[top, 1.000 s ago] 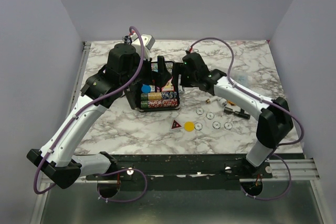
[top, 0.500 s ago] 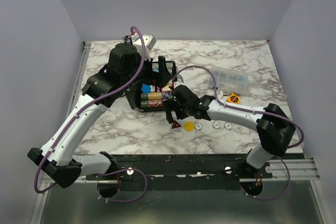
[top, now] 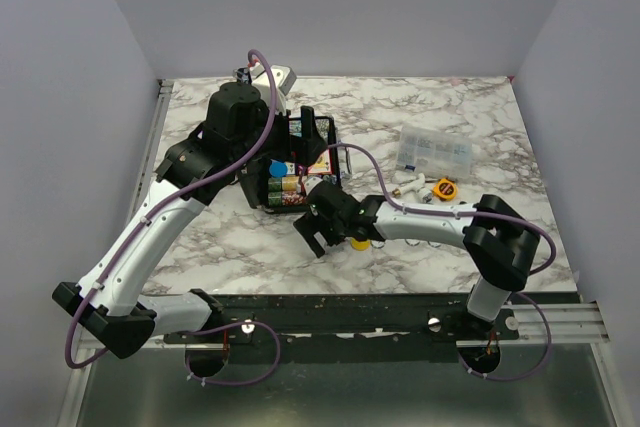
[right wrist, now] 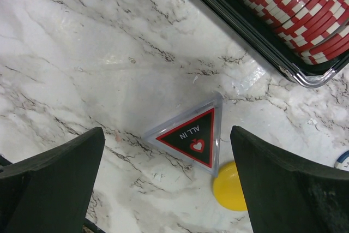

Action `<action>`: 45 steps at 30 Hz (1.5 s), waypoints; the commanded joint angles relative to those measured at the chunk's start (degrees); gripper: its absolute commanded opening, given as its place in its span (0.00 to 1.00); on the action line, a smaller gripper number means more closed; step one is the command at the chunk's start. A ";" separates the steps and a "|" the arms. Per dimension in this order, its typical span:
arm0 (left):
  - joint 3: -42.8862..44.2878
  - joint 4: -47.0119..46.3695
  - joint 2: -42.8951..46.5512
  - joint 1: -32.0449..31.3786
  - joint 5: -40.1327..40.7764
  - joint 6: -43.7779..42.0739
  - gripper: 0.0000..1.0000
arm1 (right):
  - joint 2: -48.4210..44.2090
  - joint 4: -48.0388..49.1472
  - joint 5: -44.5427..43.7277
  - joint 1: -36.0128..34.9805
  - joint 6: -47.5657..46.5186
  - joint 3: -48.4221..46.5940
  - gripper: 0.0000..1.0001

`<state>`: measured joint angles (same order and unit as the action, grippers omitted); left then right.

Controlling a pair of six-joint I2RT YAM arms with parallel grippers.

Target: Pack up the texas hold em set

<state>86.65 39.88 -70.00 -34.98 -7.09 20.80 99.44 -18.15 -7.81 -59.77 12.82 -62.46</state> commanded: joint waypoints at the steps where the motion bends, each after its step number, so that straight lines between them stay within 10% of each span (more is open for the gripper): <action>1: -0.19 -1.01 -0.05 0.27 0.59 -0.49 0.99 | 1.56 -0.61 0.26 0.18 -2.04 0.65 1.00; 45: -0.16 -0.94 -1.12 0.29 -0.64 -0.32 0.99 | 5.20 -0.76 0.19 0.15 2.01 3.95 0.75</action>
<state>86.65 39.86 -70.96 -34.94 -7.14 20.80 103.44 -16.75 -8.19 -59.57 14.00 -61.56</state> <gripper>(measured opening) 0.987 0.762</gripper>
